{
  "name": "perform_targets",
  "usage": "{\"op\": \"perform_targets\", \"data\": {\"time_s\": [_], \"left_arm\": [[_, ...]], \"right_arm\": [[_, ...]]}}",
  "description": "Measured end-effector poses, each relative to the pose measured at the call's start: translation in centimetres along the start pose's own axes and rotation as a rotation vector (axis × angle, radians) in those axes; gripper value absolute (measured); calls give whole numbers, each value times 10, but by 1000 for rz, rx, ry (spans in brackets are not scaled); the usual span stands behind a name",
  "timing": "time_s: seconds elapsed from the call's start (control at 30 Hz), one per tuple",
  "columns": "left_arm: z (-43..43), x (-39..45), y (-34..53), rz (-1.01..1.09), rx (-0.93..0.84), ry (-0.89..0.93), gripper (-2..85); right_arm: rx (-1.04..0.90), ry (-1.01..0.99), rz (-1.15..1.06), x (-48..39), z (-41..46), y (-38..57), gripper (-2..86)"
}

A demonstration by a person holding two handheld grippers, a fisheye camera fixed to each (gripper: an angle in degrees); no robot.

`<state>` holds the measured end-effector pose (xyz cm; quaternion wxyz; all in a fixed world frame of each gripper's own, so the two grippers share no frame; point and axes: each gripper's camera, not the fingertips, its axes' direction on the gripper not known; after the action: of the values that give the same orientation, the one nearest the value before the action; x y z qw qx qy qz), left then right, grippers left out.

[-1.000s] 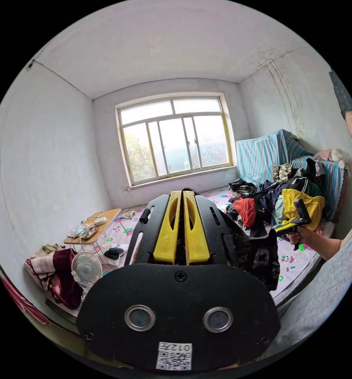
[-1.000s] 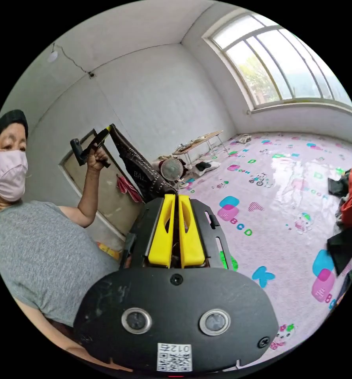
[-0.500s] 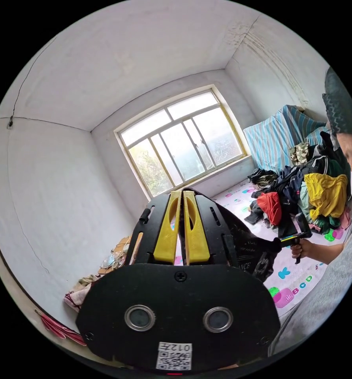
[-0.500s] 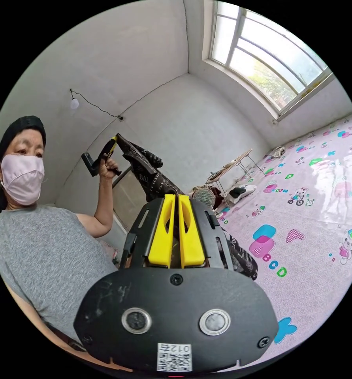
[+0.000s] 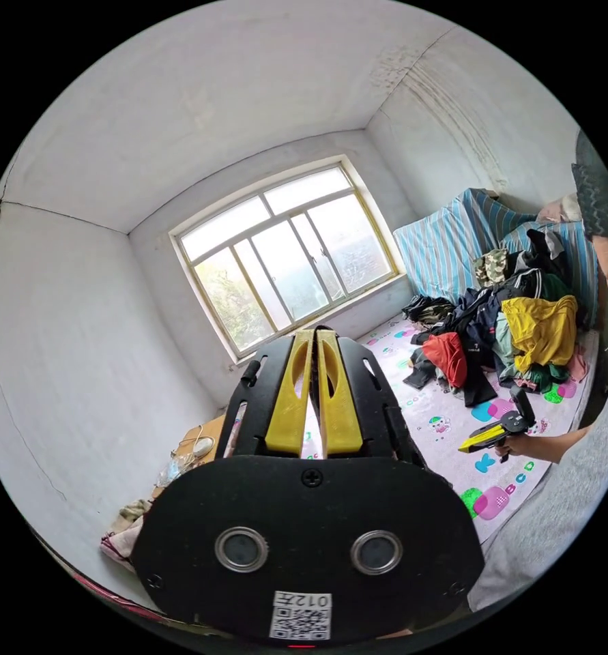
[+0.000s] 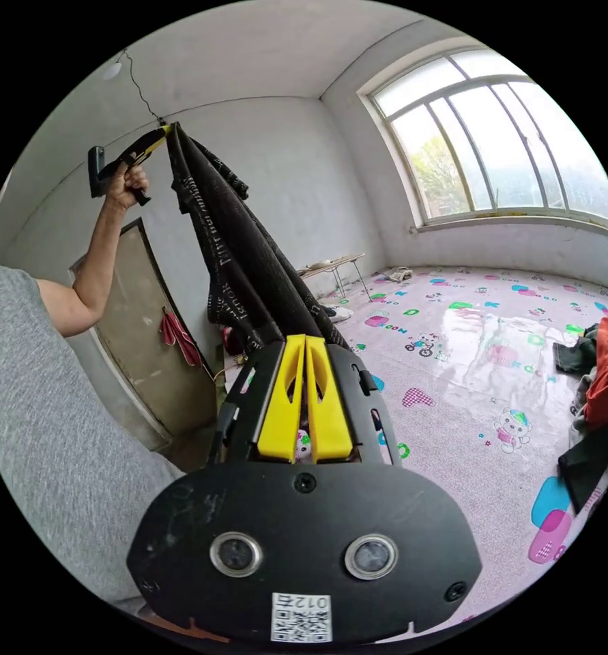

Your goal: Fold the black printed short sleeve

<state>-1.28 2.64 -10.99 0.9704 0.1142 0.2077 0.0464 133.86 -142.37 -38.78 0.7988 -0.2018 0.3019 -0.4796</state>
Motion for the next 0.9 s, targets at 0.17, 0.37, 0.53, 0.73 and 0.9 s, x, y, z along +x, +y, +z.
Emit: {"op": "perform_targets", "data": {"time_s": [0.17, 0.37, 0.53, 0.73, 0.9], "left_arm": [[4, -21, 4, 2, -35, 57, -2], [4, -17, -7, 92, -101, 68, -2], [-3, -23, -14, 101, -109, 81, -2], [-22, -37, -20, 76, -88, 40, -2], [-37, -55, -25, 40, -87, 1, -2]], "right_arm": [[-80, -21, -108, -79, 48, 28, 42], [-144, -86, -149, -159, 122, 68, 58], [-211, -7, -191, -177, 146, 87, 72], [-207, 175, -194, -163, 136, 107, 80], [-198, 217, -199, -145, 130, 92, 74]]}}
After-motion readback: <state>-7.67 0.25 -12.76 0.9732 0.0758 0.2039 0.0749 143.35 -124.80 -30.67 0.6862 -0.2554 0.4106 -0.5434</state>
